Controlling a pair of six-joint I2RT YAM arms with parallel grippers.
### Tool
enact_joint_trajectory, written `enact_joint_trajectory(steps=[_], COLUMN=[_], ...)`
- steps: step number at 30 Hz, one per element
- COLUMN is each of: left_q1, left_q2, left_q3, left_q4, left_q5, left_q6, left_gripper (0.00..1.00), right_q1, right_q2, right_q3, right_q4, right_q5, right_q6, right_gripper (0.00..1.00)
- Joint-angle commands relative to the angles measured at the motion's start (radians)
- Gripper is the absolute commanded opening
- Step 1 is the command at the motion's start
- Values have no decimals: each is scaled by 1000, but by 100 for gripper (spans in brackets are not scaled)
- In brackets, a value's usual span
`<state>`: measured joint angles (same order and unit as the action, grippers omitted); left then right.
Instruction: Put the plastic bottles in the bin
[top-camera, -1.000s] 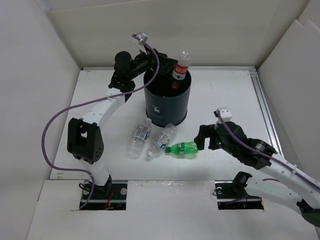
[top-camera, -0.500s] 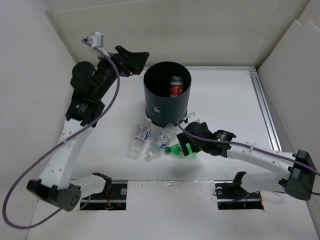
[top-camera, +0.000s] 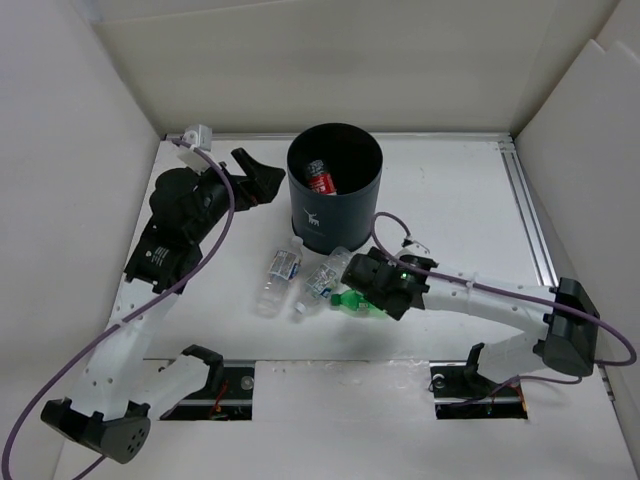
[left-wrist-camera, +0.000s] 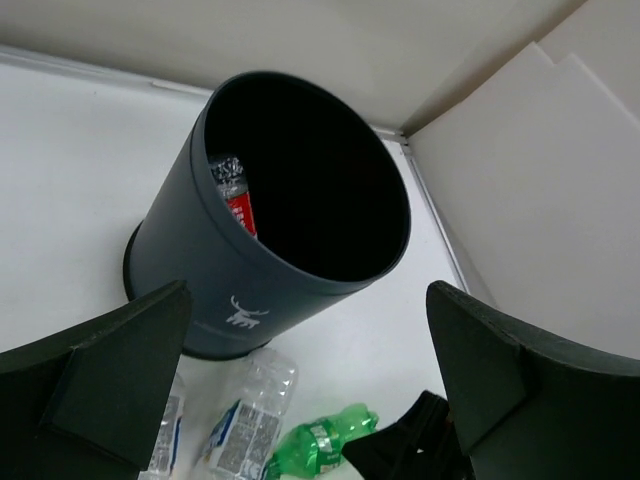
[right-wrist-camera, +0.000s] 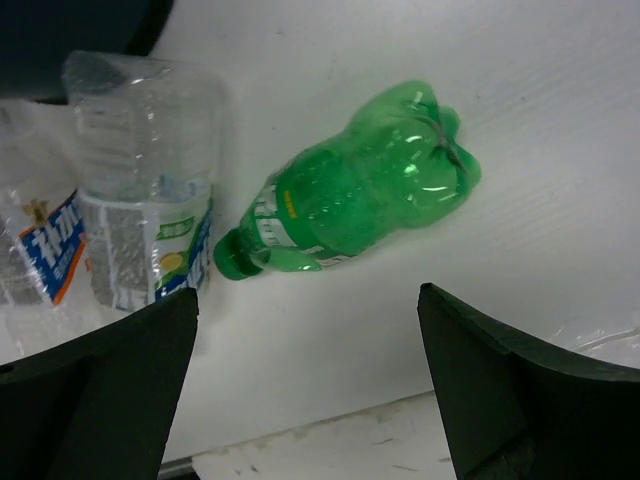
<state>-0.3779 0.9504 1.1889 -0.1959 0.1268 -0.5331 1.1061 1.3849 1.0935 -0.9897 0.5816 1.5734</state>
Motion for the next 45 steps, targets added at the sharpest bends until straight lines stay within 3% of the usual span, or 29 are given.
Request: enact_joint_trajectory(steps=[1, 5, 12, 22, 31, 39, 45], left_q1=[-1, -1, -1, -1, -1, -1, -1], left_q2=[-64, -96, -98, -88, -79, -70, -61], left_q3=[8, 8, -44, -98, -98, -107, -107], left_q4=[-20, -53, -19, 38, 3, 24, 24], left_q5=[-9, -9, 23, 76, 42, 63, 73], left_q6=[13, 36, 56, 56, 97, 97, 97], left_gripper=[100, 100, 100, 100, 100, 100, 100], right_q1=[1, 1, 1, 17, 129, 118, 29], right_q2=[9, -20, -41, 111, -87, -75, 26], right_q3=[-59, -145, -291, -230, -221, -222, -136], right_q4=[-9, 22, 140, 126, 72, 128, 118], right_q5=[-68, -37, 11, 55, 194, 360, 360], right_q6=[324, 456, 543, 576, 550, 585, 585], right_gripper=[94, 93, 86, 86, 90, 94, 96])
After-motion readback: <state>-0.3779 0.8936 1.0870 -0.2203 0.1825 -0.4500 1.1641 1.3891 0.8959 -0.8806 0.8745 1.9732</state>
